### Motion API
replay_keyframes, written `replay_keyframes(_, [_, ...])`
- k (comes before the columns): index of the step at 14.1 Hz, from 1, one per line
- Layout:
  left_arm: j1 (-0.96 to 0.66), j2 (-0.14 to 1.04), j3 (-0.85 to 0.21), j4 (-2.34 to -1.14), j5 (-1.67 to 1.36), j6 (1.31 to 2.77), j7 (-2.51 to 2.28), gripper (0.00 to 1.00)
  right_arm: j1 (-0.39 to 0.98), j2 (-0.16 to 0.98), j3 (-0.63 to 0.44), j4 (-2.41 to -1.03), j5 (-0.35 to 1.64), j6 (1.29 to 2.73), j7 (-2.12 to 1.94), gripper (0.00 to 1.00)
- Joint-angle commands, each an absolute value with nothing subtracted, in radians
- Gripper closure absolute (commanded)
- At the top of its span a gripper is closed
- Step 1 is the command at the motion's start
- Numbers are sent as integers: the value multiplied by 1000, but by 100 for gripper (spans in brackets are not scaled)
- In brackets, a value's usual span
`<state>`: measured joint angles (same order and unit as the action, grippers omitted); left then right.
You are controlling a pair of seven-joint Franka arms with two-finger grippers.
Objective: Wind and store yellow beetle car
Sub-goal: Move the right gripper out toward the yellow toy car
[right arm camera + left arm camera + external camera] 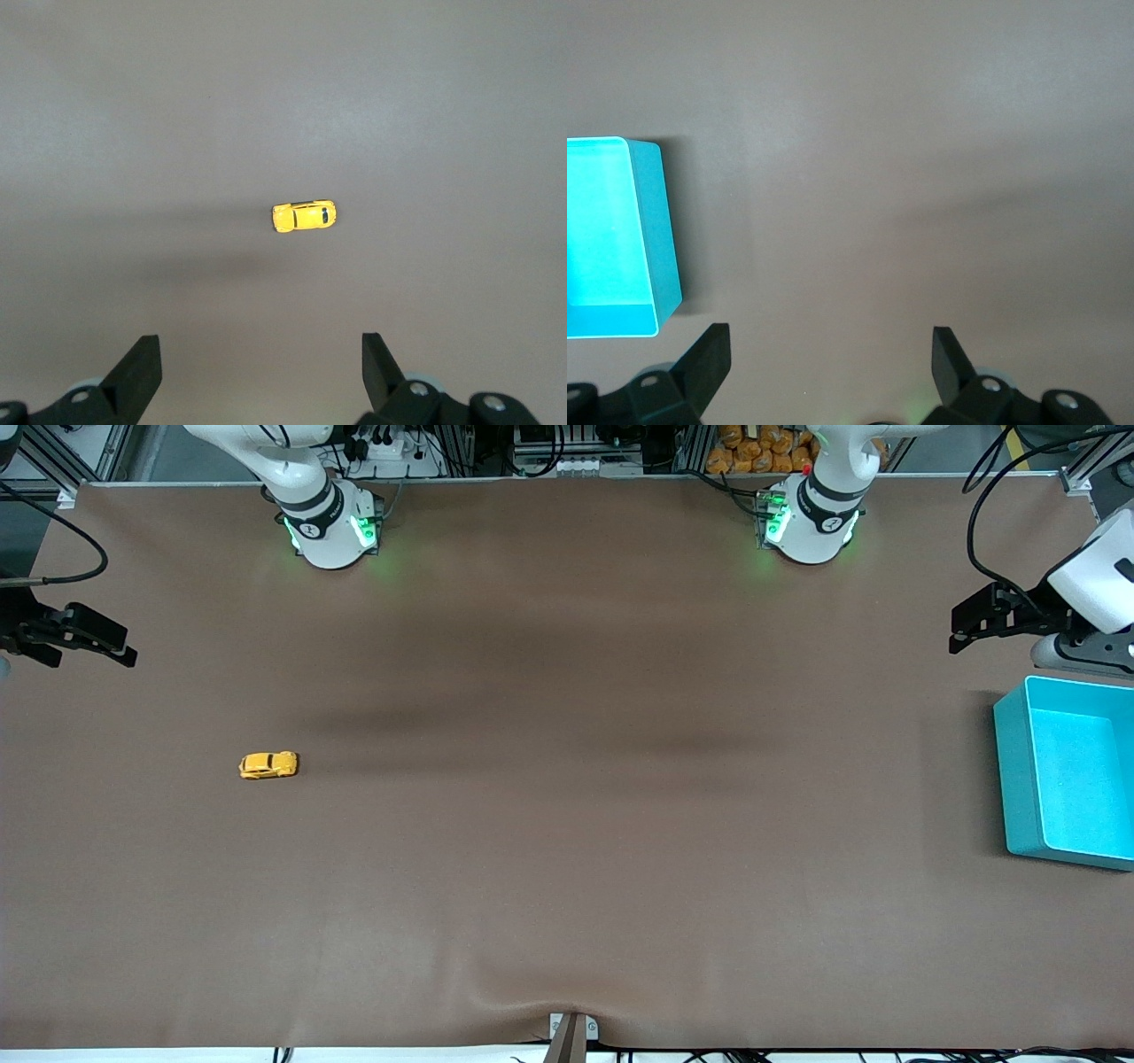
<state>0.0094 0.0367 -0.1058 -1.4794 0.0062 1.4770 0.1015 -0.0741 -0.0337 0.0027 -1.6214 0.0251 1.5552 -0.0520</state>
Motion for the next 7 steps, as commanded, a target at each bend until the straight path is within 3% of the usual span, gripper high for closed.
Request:
replay_keyframes(1, [12, 40, -110, -1470, 26, 1473, 112, 0, -87, -23, 11, -1597, 31, 1537, -66, 0])
replay_keyframes(7, [14, 40, -110, -1468, 25, 1473, 112, 0, -92, -18, 11, -1597, 31, 1531, -67, 0])
